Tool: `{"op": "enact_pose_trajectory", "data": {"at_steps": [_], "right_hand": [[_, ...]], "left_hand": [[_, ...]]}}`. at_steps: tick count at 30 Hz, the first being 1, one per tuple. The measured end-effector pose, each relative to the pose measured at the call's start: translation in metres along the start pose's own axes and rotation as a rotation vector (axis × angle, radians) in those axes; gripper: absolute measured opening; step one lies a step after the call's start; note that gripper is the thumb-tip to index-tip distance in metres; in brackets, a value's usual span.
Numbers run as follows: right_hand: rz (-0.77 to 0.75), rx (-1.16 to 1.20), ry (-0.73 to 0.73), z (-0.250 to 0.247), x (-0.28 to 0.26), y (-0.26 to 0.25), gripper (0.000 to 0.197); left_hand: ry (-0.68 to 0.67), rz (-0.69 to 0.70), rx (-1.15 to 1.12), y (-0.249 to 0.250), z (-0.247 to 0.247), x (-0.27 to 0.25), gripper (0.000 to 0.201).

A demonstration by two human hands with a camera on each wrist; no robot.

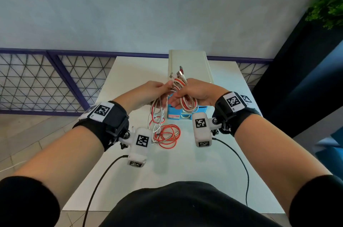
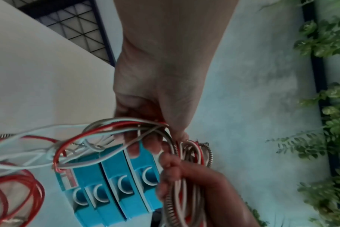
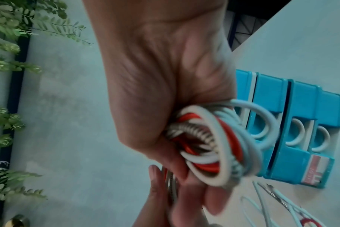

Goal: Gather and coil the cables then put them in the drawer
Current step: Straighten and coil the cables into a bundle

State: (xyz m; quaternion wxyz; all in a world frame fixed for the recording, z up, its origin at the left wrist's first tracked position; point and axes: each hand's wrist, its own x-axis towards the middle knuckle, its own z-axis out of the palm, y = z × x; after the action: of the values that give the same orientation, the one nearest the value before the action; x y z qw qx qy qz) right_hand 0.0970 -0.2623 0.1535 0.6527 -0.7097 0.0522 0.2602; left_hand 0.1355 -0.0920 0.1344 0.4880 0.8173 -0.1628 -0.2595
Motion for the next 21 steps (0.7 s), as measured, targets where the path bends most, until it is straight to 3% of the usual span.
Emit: {"op": "enact_pose_trajectory", "data": {"at_steps": [2, 4, 7, 12, 16, 19, 21], "right_hand": [[-0.036, -0.016, 0.049, 0.001, 0.001, 0.0, 0.012], [-0.059, -0.036, 0.089, -0.001, 0.002, -0.001, 0.013], [-0.091, 0.053, 0.129, -0.006, 0.004, -0.003, 0.013], [-0.159, 0.125, 0.189, -0.007, 0.009, -0.009, 0.014], [-0.21, -0.007, 0.294, -0.003, 0.013, -0.009, 0.016], [-0.211, 0.0, 0.316, 0.0, 0.014, -0.009, 0.012], [-0.195, 0.106, 0.257, 0.003, 0.014, -0.009, 0.017]], "left_hand": [[-0.061, 0.01, 0.053, -0.003, -0.003, 0.001, 0.057], [-0.168, 0.029, -0.165, -0.008, -0.004, -0.002, 0.053], [-0.265, -0.048, -0.52, -0.011, -0.008, -0.008, 0.05], [-0.381, -0.102, -0.776, -0.019, -0.013, -0.012, 0.054], [-0.366, -0.044, -0.662, -0.009, -0.007, -0.015, 0.038], [-0.225, 0.063, -0.526, 0.0, 0.001, -0.015, 0.031], [-0.136, 0.127, -0.429, 0.004, 0.008, -0.016, 0.03]]}}
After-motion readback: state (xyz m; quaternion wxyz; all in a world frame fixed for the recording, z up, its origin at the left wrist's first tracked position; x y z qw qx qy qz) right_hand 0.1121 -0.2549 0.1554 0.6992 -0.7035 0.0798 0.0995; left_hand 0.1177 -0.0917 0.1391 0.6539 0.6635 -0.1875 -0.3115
